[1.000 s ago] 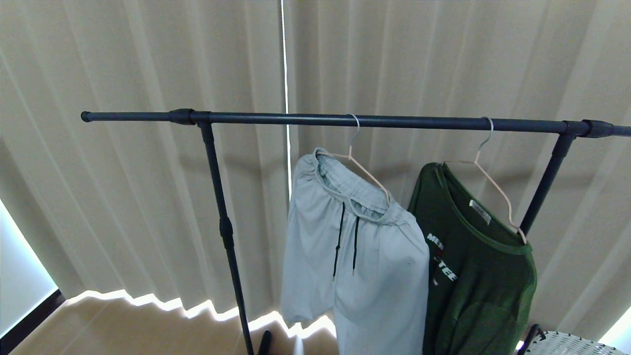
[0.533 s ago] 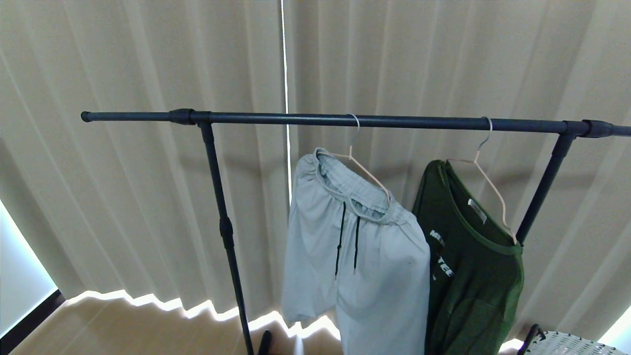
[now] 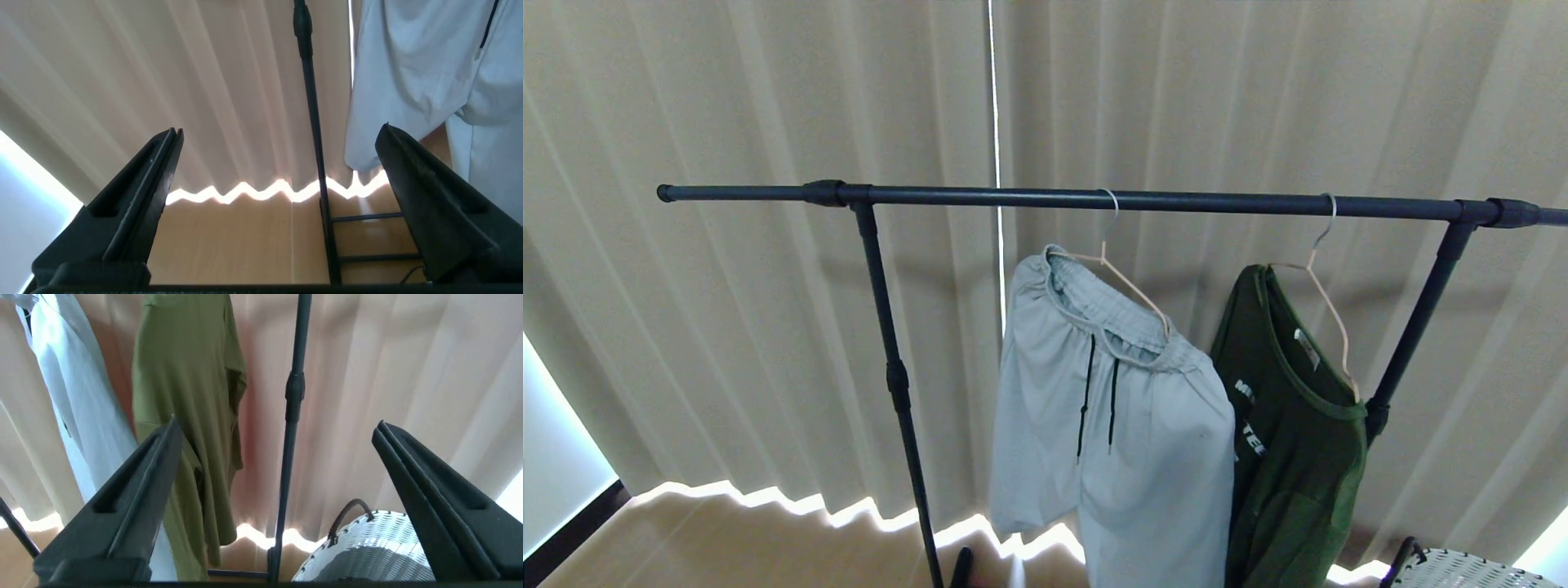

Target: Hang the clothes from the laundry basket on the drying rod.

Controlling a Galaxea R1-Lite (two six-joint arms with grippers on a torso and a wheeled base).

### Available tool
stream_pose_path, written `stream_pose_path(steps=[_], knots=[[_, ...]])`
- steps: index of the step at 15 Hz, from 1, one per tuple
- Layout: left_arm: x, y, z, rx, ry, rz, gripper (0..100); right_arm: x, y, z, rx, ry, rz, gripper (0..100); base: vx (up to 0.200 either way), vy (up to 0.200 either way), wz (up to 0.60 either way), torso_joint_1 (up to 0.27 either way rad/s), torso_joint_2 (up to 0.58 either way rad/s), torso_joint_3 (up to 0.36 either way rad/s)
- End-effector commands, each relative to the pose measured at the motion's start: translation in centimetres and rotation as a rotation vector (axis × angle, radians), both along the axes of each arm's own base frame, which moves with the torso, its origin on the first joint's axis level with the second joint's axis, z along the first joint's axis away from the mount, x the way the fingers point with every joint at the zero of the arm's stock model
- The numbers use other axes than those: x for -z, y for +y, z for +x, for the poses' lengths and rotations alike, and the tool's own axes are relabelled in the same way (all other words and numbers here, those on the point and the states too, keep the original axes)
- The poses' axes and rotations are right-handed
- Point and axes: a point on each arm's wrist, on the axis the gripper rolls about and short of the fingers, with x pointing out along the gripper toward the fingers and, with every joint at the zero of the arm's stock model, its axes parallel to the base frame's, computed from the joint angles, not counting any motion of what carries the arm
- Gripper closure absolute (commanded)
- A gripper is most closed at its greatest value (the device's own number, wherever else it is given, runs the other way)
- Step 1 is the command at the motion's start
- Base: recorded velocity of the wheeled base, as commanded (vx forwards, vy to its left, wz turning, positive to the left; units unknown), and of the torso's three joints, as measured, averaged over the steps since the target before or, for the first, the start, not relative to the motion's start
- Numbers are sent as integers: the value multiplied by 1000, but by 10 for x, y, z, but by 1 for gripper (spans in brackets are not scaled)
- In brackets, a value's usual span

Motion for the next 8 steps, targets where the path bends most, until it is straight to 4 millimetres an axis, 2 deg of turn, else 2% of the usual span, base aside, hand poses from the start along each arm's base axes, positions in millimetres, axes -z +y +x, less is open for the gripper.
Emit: stream_pose_path(steps=[1, 8], knots=[[0, 0, 0, -2, 0, 0, 0, 0, 0, 0, 0, -1, -2, 0, 0, 0, 0, 0, 0, 0], [0, 0, 0, 0, 0, 0, 0, 0, 0, 0, -1, -1, -6, 0, 0, 0, 0, 0, 0, 0]])
